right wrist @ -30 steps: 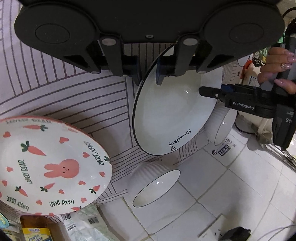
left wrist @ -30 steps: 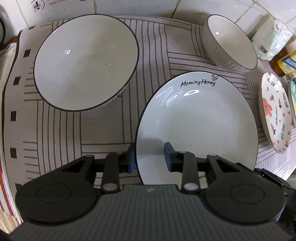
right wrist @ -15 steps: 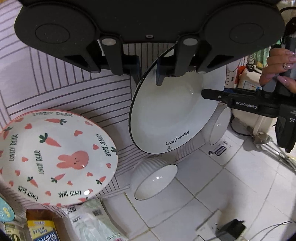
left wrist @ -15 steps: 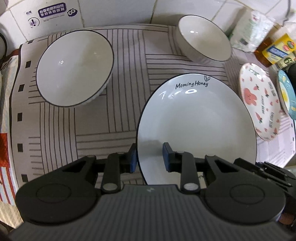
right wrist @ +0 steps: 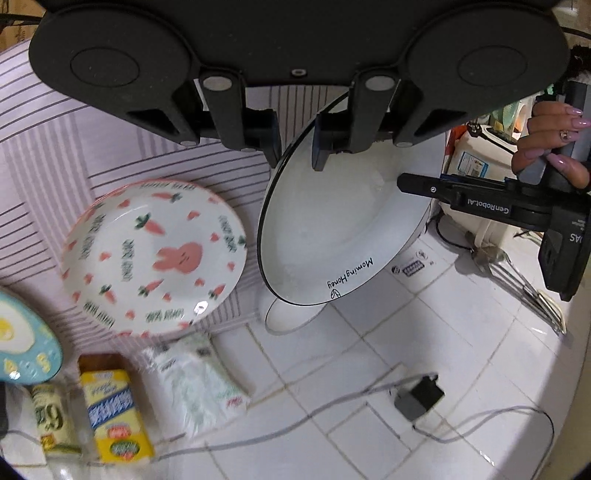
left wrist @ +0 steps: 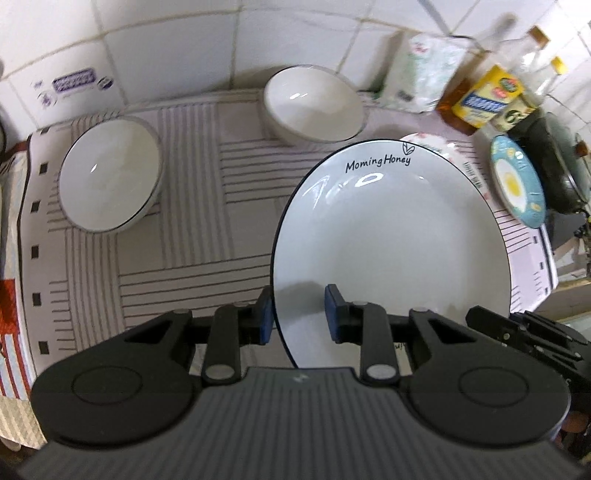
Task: Organize plates and bowls
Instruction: 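Lift the white plate with both tools and carry it over the pink plate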
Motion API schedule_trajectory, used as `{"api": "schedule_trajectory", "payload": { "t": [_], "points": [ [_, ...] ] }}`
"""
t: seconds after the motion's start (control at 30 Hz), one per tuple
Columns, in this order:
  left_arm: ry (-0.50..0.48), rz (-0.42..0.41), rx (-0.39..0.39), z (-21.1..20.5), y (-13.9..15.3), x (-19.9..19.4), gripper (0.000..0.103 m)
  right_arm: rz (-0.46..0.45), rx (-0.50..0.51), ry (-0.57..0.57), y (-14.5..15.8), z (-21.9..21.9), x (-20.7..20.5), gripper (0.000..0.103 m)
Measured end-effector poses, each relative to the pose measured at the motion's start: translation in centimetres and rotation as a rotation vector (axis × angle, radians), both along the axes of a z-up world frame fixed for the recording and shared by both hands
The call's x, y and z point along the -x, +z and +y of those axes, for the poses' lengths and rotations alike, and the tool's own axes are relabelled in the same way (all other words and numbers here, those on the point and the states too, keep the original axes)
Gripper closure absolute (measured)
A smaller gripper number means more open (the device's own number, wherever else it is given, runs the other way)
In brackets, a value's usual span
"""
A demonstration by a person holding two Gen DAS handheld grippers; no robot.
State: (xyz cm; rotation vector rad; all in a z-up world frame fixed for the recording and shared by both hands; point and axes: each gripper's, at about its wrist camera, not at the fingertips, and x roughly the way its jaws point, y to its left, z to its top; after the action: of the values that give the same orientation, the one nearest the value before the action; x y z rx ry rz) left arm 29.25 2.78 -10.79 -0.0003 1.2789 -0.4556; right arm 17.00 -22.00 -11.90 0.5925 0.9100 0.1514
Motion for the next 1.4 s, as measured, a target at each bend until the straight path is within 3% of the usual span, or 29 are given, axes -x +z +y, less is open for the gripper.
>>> {"api": "schedule_trajectory", "payload": {
  "t": [0.3, 0.47, 0.7, 1.07, 1.4],
  "points": [
    [-0.058, -0.017, 0.049, -5.2, 0.7, -1.2, 0.076, -0.003, 0.017, -0.072, 1.9, -4.9, 0.7, 0.081],
    [-0.063, 0.051, 0.077, -8.4, -1.5, -3.2, 0.076, 0.037, 0.014, -0.123, 1.1, -7.7, 0.3, 0.081],
    [-0.086, 0.084, 0.085, -11.6, -4.1, -4.6, 0.076, 0.074, -0.009, -0.178, -0.8, -10.9, -0.2, 0.081],
    [-0.077, 0.155, 0.074, -13.5, -7.4, -7.3, 0.075, 0.111, -0.015, -0.233, -3.3, -12.3, -1.9, 0.081],
    [-0.086, 0.144, 0.030, -14.5, -8.0, -7.7, 0.075, 0.152, 0.047, -0.234, -4.6, -12.4, -3.5, 0.081]
  ]
}}
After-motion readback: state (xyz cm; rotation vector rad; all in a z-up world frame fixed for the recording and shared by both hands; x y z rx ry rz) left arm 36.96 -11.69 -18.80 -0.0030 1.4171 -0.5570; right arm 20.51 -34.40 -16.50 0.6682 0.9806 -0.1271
